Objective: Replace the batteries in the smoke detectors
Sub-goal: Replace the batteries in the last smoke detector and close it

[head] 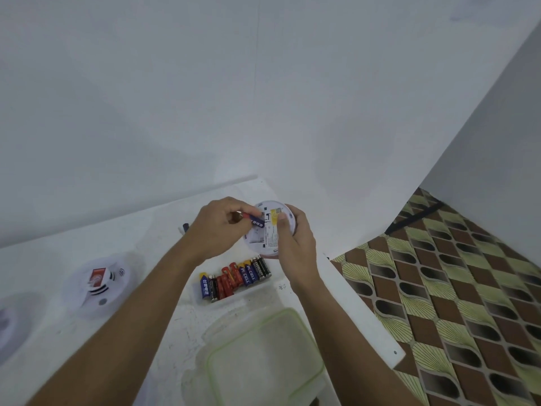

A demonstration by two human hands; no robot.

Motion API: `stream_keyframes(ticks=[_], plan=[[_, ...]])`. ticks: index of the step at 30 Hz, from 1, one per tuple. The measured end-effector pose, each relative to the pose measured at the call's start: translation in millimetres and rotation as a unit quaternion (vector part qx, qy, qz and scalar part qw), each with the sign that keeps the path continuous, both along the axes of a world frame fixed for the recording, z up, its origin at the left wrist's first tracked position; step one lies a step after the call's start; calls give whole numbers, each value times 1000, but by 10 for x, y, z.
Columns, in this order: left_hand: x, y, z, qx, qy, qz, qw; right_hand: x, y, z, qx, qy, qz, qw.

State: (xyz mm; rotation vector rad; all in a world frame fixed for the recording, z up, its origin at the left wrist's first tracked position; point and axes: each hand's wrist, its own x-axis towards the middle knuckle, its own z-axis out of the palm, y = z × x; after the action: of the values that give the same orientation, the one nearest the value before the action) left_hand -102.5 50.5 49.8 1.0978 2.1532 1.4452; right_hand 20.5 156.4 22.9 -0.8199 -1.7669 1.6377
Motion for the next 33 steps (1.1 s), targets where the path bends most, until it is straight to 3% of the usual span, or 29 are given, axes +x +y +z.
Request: stream_keyframes(ticks=[4, 9, 14, 20, 29, 31, 33], plan=[[37, 9, 12, 43, -2, 39, 998, 20, -15, -8, 2, 7, -1, 1000], [114, 64, -129, 50, 160, 67, 983, 10, -40, 9, 11, 20, -13, 1000], [197, 100, -277, 50, 253, 90, 962, -16, -29, 61, -20, 47, -36, 998], [296, 51, -372, -24, 345, 76, 935, -14, 18, 33, -21, 38, -50, 998], [254, 30, -386, -61, 355, 25, 932, -35, 62, 26, -1, 27, -41, 999], [179, 6, -337, -47, 303, -8, 952, -35, 68, 25, 10, 20, -31, 999], [93, -31, -237, -16, 184, -38, 982, -44, 62, 46, 9, 11, -24, 1000]])
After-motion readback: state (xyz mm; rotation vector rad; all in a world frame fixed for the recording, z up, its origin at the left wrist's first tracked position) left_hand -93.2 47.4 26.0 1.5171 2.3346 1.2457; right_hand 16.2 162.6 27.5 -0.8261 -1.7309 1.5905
